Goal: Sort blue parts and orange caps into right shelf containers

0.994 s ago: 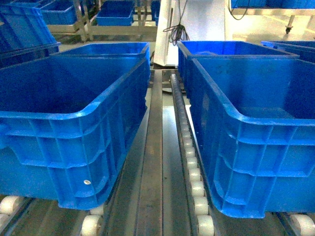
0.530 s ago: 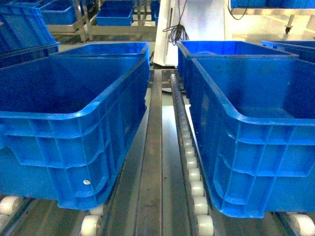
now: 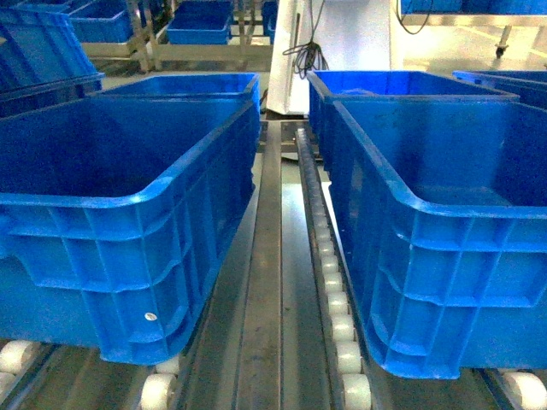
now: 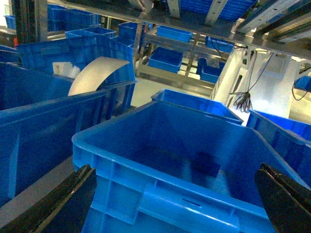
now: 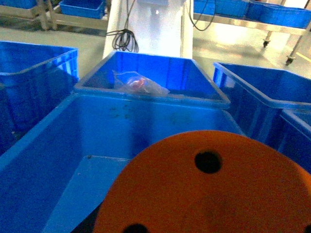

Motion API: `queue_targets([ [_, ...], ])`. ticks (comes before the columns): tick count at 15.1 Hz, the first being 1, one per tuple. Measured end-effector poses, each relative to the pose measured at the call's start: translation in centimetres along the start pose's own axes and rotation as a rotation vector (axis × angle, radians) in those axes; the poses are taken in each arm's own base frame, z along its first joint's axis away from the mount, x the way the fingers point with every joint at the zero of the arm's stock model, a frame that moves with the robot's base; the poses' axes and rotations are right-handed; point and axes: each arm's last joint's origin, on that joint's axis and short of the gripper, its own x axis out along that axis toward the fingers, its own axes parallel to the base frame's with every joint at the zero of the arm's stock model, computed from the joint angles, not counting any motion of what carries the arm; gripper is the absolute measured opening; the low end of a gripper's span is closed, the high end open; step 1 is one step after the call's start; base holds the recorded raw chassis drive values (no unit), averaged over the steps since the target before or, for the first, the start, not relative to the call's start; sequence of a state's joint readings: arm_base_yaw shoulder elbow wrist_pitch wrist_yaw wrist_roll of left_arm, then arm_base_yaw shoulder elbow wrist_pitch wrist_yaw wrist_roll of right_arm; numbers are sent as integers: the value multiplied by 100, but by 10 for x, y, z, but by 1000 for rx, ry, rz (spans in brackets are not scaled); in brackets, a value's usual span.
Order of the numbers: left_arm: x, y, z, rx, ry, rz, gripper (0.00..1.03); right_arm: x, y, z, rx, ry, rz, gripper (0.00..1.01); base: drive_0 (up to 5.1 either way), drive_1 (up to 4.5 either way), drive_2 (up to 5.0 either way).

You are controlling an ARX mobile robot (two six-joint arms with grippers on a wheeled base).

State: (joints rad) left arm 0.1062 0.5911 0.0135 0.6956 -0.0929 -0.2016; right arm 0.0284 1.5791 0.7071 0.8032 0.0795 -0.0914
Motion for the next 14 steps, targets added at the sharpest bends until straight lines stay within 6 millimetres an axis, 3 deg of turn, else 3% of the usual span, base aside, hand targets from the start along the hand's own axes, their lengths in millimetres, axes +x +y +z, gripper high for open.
queue_targets([
  [2, 0, 0, 0, 0, 0, 0, 98, 27, -5, -6, -32, 21, -29, 42, 0, 0, 0],
  [4, 0, 0, 0, 0, 0, 0, 98, 43, -8, -12, -58, 42, -44, 42, 0, 0, 0],
  [8, 0, 0, 0, 0, 0, 0, 98, 47, -9, -11, -61, 45, -52, 45, 0, 0, 0],
  [14, 0, 0, 0, 0, 0, 0, 98, 47, -9, -11, -59, 44, -53, 70, 0, 0, 0],
])
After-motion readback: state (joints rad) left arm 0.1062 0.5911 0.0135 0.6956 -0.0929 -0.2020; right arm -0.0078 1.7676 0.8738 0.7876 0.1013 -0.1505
